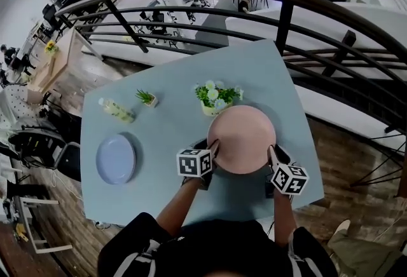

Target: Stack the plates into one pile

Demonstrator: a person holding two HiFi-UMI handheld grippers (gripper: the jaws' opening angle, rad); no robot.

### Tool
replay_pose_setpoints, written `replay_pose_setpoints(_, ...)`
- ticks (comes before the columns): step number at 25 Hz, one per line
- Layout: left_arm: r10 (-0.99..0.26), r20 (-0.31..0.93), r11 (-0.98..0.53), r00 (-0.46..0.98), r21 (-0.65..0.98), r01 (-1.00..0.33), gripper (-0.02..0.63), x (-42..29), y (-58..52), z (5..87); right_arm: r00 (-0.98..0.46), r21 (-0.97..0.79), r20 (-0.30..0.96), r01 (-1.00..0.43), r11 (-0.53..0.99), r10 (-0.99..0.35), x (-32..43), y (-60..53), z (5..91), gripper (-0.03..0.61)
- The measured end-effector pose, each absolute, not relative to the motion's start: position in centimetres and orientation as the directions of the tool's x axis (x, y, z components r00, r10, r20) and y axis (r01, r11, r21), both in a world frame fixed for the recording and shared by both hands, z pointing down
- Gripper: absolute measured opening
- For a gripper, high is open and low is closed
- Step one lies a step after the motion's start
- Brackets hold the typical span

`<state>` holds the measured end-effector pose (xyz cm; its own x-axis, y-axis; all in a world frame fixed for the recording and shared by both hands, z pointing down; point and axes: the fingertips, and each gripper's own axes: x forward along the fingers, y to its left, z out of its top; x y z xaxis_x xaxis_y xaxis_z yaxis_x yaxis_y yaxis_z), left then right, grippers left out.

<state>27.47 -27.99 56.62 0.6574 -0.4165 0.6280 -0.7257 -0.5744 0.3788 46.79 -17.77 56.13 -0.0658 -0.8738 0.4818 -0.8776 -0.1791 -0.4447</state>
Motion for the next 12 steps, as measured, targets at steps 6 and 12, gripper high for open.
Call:
replay_pose_setpoints(6, -0.452, 0.607, -0.561, 0.654, 0.377, -0.737, 0.129, 23.7, -27.0, 55.6, -0.108, -0.438, 0.458, -0.891, -0.118, -0.882, 43.8, -18.4, 55.0, 0.071)
replay_pose_setpoints(12, -0.485, 0.563, -0.556, 0.669, 0.391, -0.733, 0.129, 19.7, -26.5, 53.7, -0.121, -0.422, 0.446, -0.902, -0.089, -0.887, 40.0, -18.5, 53.0, 0.068)
